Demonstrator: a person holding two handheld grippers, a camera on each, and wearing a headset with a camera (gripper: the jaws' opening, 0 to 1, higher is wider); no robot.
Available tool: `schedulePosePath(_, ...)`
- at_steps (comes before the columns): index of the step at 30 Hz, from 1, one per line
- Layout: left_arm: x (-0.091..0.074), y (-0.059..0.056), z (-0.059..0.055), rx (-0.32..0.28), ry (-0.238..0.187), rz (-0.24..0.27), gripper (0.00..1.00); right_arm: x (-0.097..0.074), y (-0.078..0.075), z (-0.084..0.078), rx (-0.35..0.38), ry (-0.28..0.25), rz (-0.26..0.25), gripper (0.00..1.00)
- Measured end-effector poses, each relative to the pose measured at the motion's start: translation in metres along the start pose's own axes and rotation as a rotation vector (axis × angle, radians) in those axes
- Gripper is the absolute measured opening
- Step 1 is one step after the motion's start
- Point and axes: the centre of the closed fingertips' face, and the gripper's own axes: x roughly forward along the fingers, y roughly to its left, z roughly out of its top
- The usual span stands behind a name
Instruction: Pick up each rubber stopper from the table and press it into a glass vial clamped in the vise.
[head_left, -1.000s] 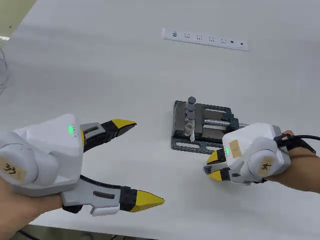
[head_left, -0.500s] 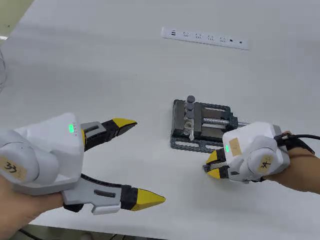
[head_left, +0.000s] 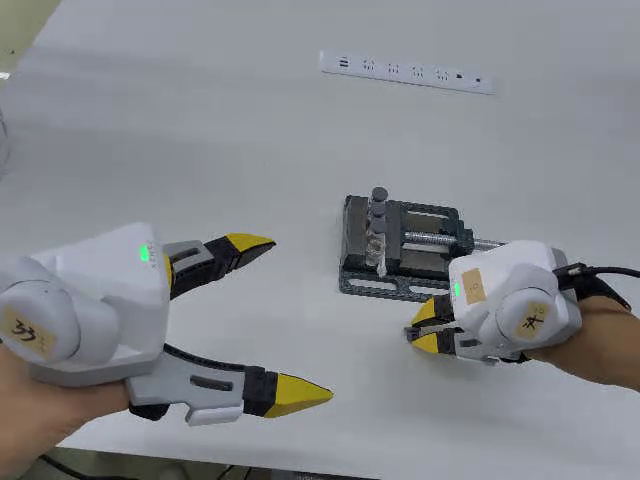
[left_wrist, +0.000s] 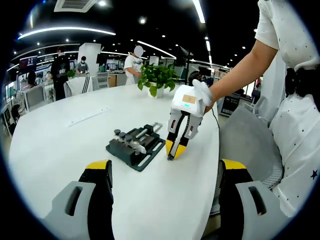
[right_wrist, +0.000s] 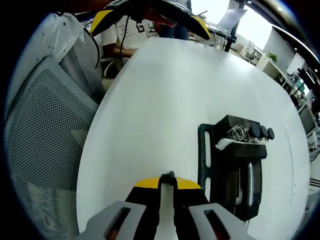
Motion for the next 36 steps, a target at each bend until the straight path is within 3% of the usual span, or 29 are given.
schedulePosePath(6,0.001,0.001,0.001,-0.004,-0.002,0.001,0.87,-0.010,-0.001,0.007,0.022,-0.039,-0.020,0.03)
schedulePosePath(14,0.002,0.007,0.012,-0.024,-0.030,0.009,0.85,-0.049,-0.011,0.035,0.073,-0.153,-0.101,0.03)
schedulePosePath(18,0.001,0.013,0.028,-0.067,-0.091,0.017,0.82,-0.076,-0.018,0.054,0.122,-0.242,-0.161,0.03)
schedulePosePath(22,-0.002,0.021,0.053,-0.151,-0.198,0.023,0.80,-0.102,-0.022,0.072,0.162,-0.323,-0.216,0.03)
schedulePosePath(24,-0.003,0.024,0.062,-0.173,-0.229,0.025,0.78,-0.111,-0.023,0.079,0.168,-0.352,-0.237,0.03)
schedulePosePath(27,-0.004,0.027,0.076,-0.242,-0.272,0.012,0.75,-0.127,-0.024,0.092,0.170,-0.395,-0.277,0.03)
schedulePosePath(29,-0.005,0.027,0.090,-0.284,-0.325,-0.005,0.72,-0.138,-0.025,0.105,0.193,-0.454,-0.303,0.03)
schedulePosePath(30,-0.005,0.029,0.095,-0.342,-0.347,-0.012,0.70,-0.143,-0.026,0.110,0.195,-0.471,-0.324,0.03)
schedulePosePath(32,-0.004,0.027,0.104,-0.364,-0.379,-0.033,0.64,-0.152,-0.027,0.118,0.204,-0.503,-0.351,0.03)
schedulePosePath(34,-0.002,0.028,0.108,-0.390,-0.382,-0.031,0.62,-0.159,-0.029,0.124,0.209,-0.524,-0.378,0.03)
schedulePosePath(36,-0.002,0.025,0.116,-0.460,-0.420,-0.058,0.60,-0.167,-0.030,0.131,0.212,-0.551,-0.406,0.03)
